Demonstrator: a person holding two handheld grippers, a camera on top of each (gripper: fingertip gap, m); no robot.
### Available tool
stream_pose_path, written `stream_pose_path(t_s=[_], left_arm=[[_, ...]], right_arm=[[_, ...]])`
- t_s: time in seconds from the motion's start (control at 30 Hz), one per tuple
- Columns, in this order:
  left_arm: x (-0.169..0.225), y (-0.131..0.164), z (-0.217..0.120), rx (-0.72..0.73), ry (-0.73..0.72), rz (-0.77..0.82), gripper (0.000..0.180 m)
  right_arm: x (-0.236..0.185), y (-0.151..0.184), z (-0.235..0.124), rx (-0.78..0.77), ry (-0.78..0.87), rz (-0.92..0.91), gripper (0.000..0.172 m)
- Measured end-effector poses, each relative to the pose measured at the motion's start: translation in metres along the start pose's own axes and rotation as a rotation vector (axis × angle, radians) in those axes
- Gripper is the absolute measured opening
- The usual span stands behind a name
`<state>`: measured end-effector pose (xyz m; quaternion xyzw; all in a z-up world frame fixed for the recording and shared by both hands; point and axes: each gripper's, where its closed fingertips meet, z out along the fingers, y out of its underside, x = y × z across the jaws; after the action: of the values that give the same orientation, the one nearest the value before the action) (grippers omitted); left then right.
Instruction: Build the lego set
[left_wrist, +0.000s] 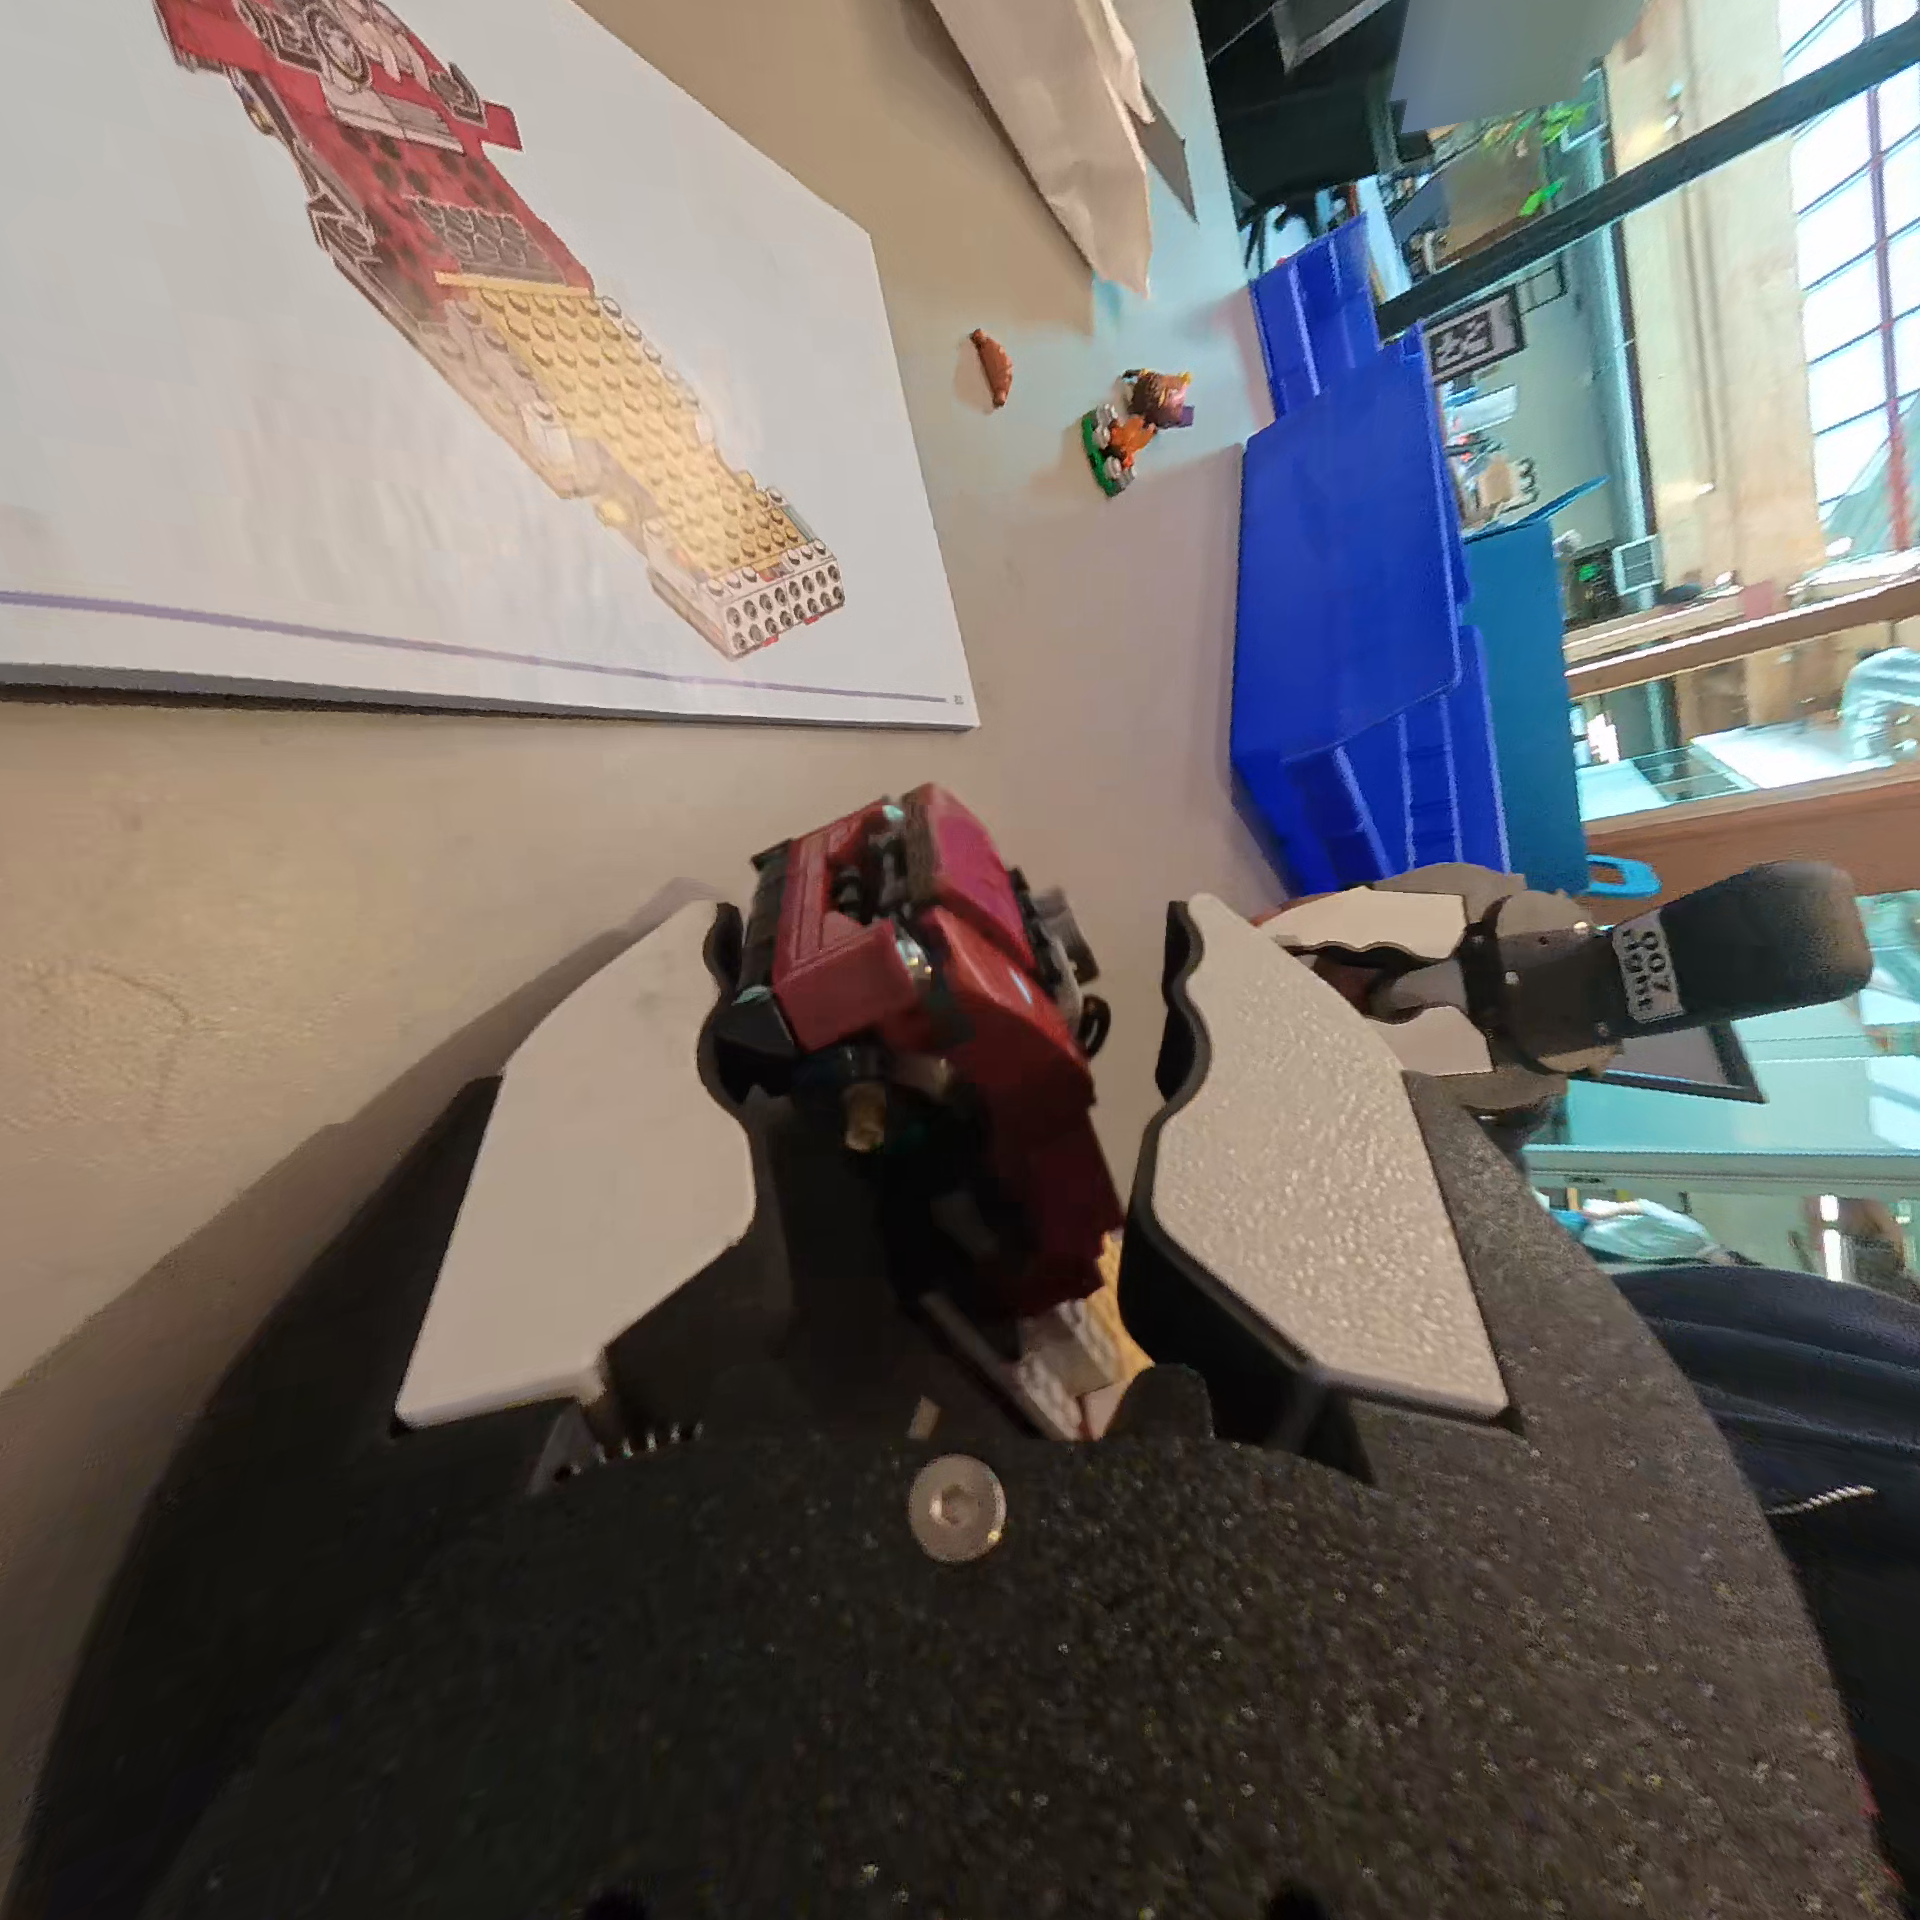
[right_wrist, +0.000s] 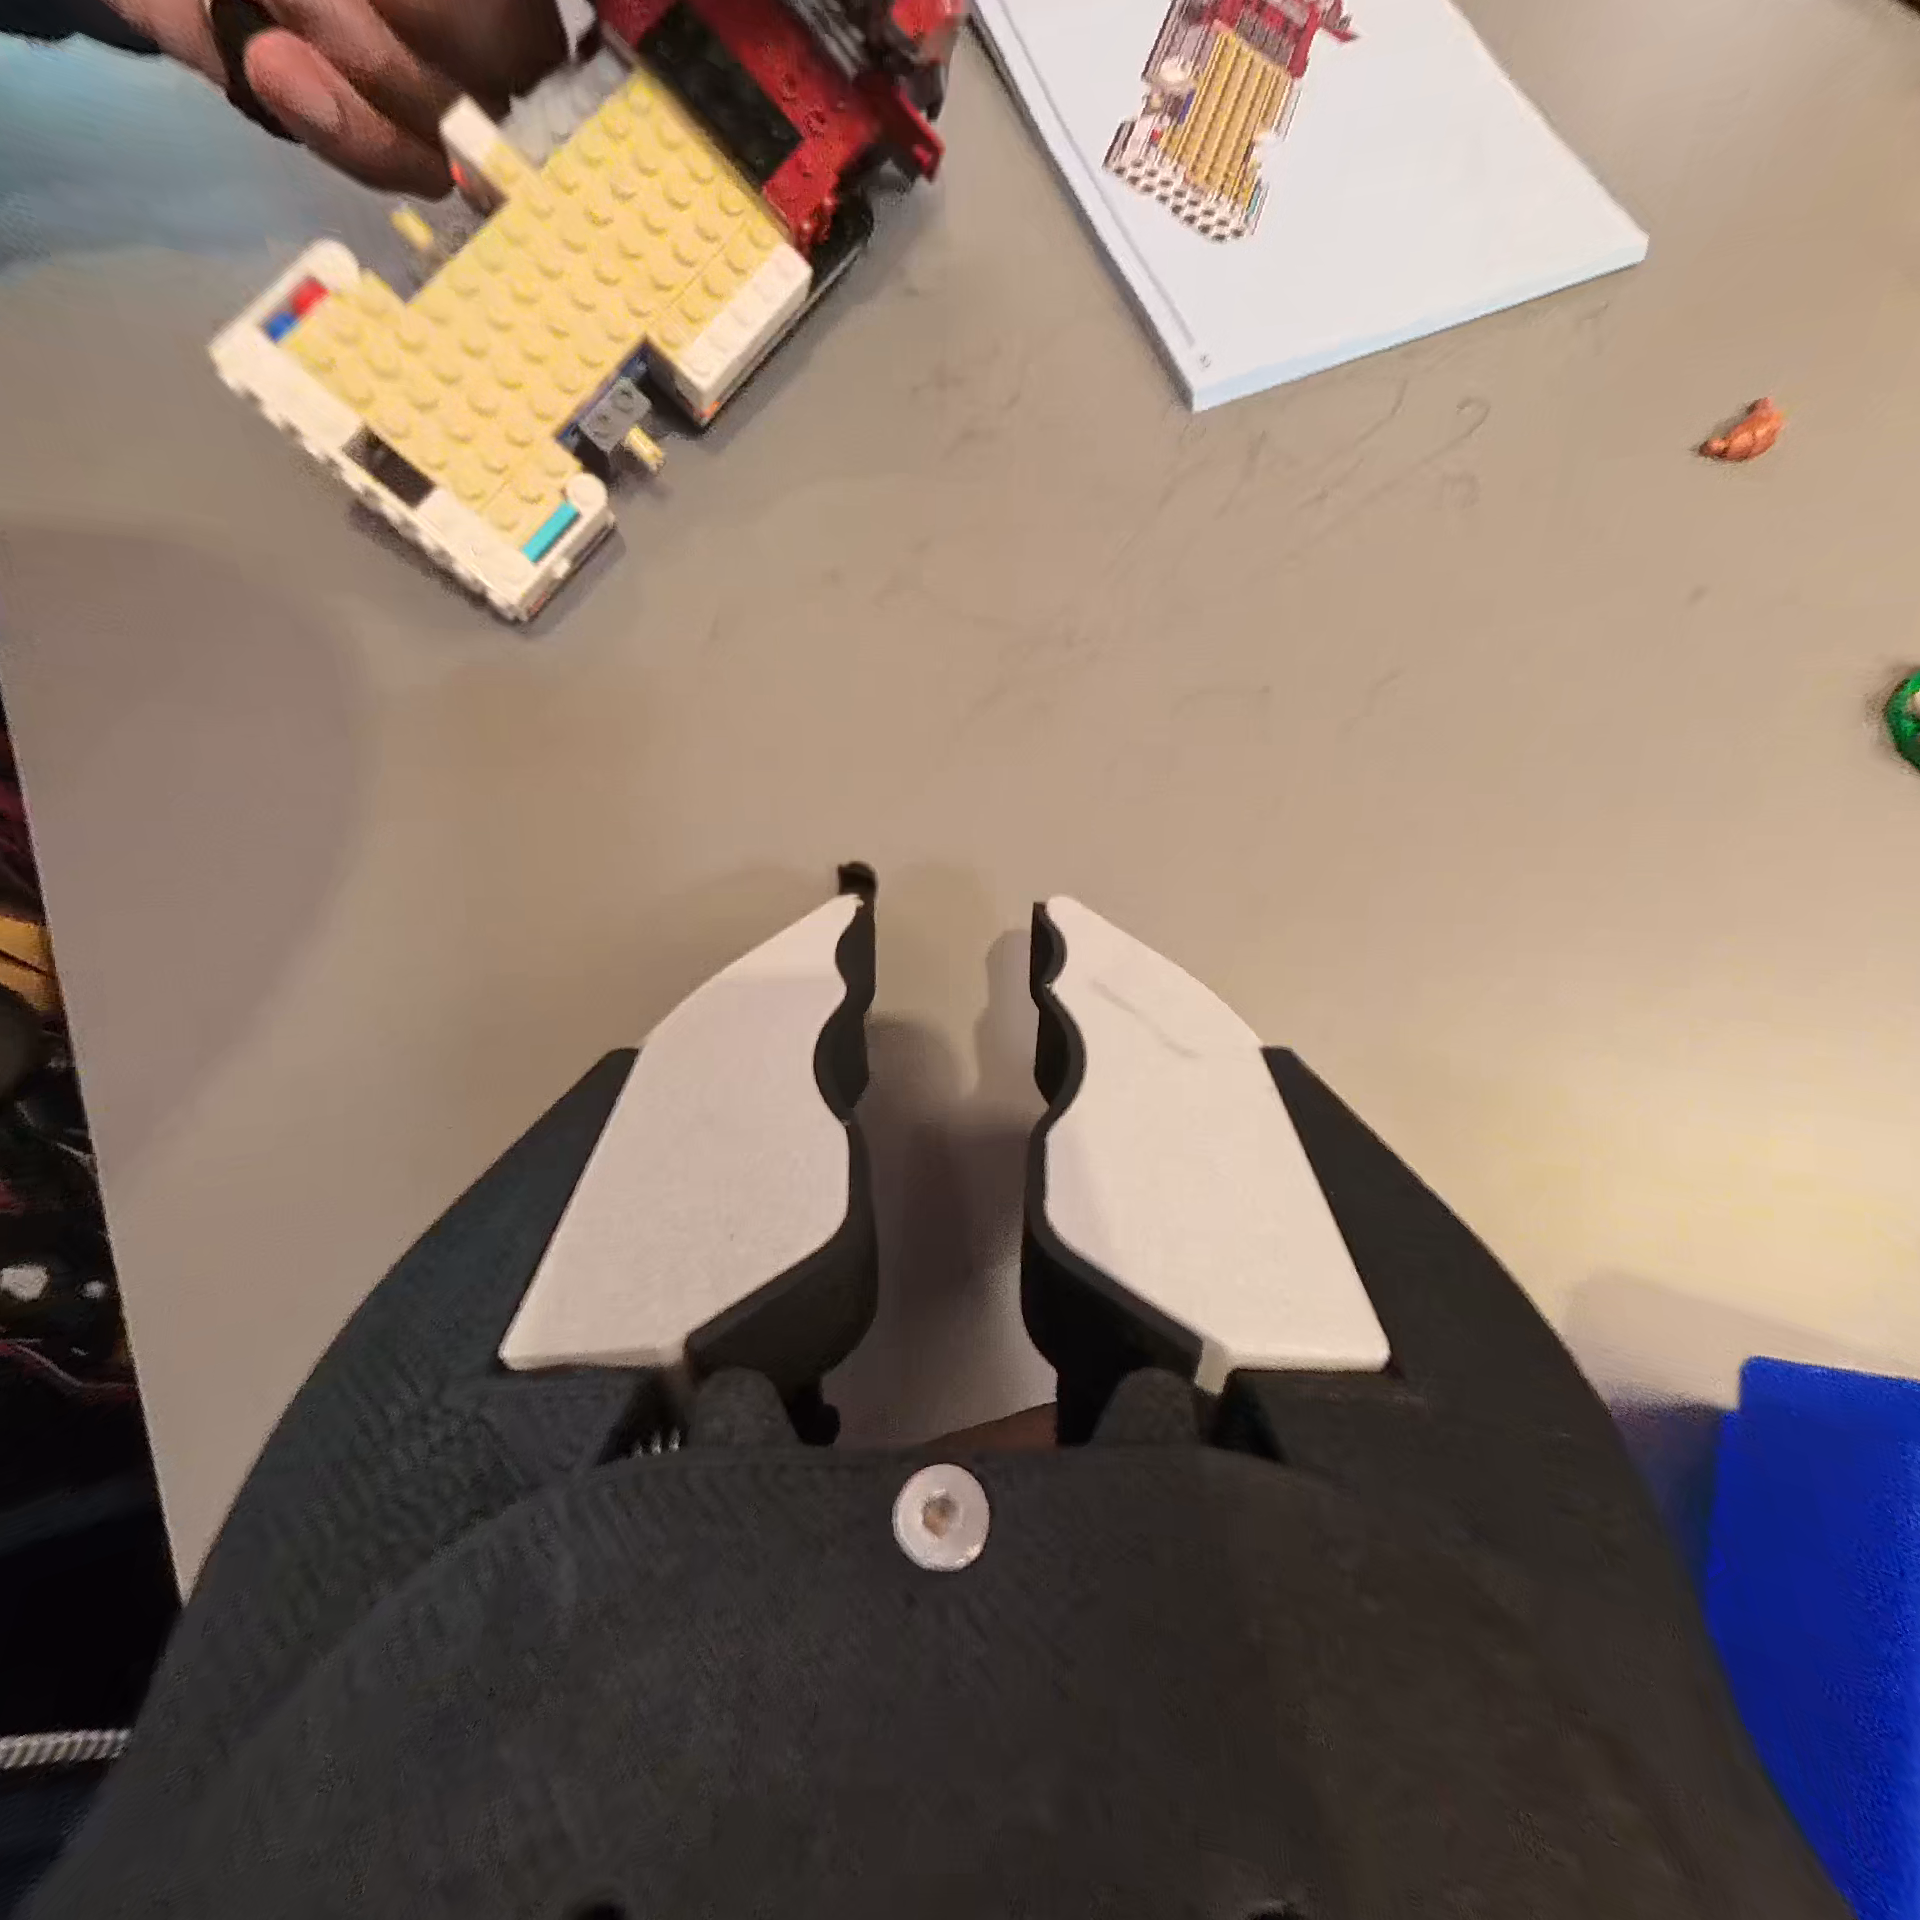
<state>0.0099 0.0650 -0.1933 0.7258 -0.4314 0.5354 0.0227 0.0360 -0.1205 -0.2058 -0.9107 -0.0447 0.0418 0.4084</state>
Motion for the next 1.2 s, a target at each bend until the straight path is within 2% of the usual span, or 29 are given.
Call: stream_pose_path(t_s=[0.37, 0.67, 0.9, 1.0, 1.1, 1.2], left_arm=[[-0.011, 0.005, -0.008, -0.03, -0.101, 0.118, 0.075], [-0.022, 0.009, -0.024, -0.047, -0.199, 0.255, 0.083], [-0.015, 0.006, -0.045, 0.052, -0.191, 0.328, 0.085], [-0.013, 0.013, -0.051, 0.061, -0.172, 0.33, 0.085], [-0.013, 0.023, -0.055, 0.051, -0.163, 0.336, 0.084], [-0.012, 0.031, -0.059, 0.049, -0.15, 0.34, 0.084]], right_arm=[[-0.012, 0.007, 0.008, -0.044, 0.014, -0.047, 0.028], [-0.015, 0.01, 0.016, -0.074, 0.031, -0.07, 0.029], [-0.017, 0.012, 0.017, -0.091, 0.032, -0.071, 0.028], [-0.018, 0.013, 0.019, -0.104, 0.041, -0.078, 0.025], [-0.02, 0.009, 0.021, -0.094, 0.036, -0.087, 0.013], [-0.021, 0.007, 0.026, -0.114, 0.045, -0.105, 0.012]])
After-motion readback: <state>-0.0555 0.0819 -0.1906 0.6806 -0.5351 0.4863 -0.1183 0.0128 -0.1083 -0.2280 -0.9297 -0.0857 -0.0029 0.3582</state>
